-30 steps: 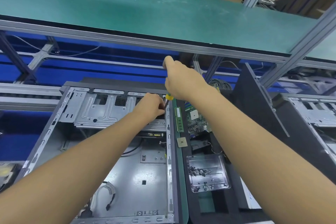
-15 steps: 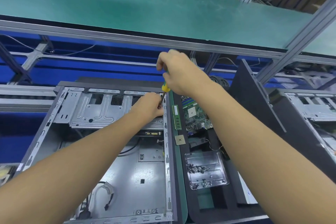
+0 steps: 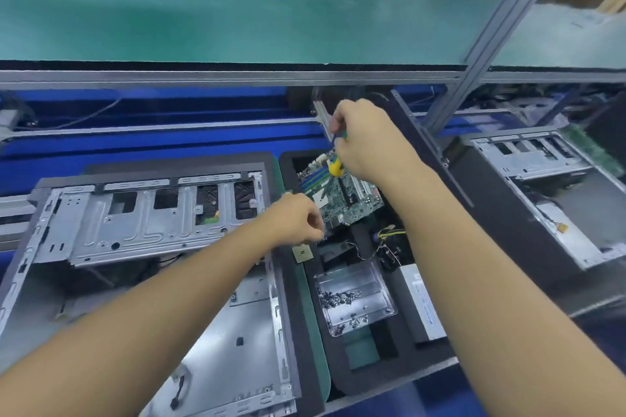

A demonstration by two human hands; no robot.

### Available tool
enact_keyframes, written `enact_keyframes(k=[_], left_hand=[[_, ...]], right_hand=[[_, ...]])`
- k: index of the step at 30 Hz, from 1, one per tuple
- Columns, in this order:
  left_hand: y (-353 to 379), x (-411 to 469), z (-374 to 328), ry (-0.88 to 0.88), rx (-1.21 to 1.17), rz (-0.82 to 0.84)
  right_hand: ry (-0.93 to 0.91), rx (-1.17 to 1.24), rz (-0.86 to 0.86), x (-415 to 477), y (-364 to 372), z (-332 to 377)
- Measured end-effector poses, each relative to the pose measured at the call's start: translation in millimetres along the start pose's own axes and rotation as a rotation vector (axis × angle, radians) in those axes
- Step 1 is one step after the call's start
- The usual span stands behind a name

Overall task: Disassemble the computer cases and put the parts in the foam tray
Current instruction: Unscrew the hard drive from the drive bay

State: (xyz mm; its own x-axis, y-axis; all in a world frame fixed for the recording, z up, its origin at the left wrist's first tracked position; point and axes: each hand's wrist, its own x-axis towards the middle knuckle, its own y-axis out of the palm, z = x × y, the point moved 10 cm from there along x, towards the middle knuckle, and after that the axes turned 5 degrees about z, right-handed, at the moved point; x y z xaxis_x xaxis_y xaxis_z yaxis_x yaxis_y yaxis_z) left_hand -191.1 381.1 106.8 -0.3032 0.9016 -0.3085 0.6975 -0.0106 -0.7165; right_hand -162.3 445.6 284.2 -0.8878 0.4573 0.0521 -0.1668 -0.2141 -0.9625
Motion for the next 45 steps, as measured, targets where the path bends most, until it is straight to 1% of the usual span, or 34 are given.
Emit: enact_keyframes(k=[2, 4, 7, 10, 15, 18, 22, 25, 27, 29, 32, 33, 35, 36, 39, 40, 41, 42, 43, 45], left_hand=[[36, 13, -23, 0.029, 0.078, 0.12], [67, 27, -37, 0.032, 0.148, 0.183], [107, 42, -40, -0.007, 0.237, 0.278], [137, 51, -36, -0.029, 0.318, 0.366], [163, 57, -24, -0.068, 0.377, 0.393], [168, 58, -17, -0.096, 0.396, 0.37], [162, 56, -13, -0.108, 0.421, 0.338], [136, 49, -18, -0.088, 0.389, 0.289], [105, 41, -25, -0.047, 0.288, 0.203], [67, 23, -25, -0.021, 0.088, 0.103], [24, -21, -7, -0.01, -0.338, 0.089], [14, -37, 6, -0.021, -0.447, 0.083], [1, -71, 44, -0.08, -0.58, 0.069], [3, -87, 65, -0.122, -0.626, 0.102], [37, -133, 118, -0.293, -0.735, 0.339], [51, -144, 132, -0.359, -0.752, 0.389], [64, -150, 144, -0.42, -0.783, 0.388], [74, -150, 155, -0.464, -0.839, 0.327], [82, -146, 165, -0.496, -0.938, 0.209], [90, -133, 180, -0.522, -1.269, -0.1]], right_hand=[[0.071, 0.006, 0.036, -14, 9, -25], [0.121, -0.007, 0.068, -28, 17, -46], [0.175, -0.024, 0.09, -48, 26, -73], [0.209, -0.004, 0.073, -64, 28, -93], [0.244, -0.006, 0.06, -76, 34, -109], [0.242, 0.014, 0.072, -79, 37, -113], [0.233, 0.028, 0.103, -79, 42, -111], [0.221, 0.053, 0.097, -72, 40, -102], [0.213, 0.096, 0.073, -66, 33, -92], [0.195, 0.145, 0.045, -59, 24, -77], [0.112, 0.2, 0.029, -45, 12, -42], [0.069, 0.195, 0.037, -41, 10, -28], [-0.011, 0.203, 0.055, -33, 10, 1], [-0.041, 0.225, 0.063, -30, 11, 15], [-0.114, 0.258, 0.091, -23, 22, 50], [-0.131, 0.257, 0.1, -21, 26, 59], [-0.145, 0.26, 0.11, -20, 31, 67], [-0.155, 0.265, 0.119, -19, 35, 74], [-0.164, 0.268, 0.128, -18, 40, 80], [-0.177, 0.259, 0.141, -17, 47, 88]])
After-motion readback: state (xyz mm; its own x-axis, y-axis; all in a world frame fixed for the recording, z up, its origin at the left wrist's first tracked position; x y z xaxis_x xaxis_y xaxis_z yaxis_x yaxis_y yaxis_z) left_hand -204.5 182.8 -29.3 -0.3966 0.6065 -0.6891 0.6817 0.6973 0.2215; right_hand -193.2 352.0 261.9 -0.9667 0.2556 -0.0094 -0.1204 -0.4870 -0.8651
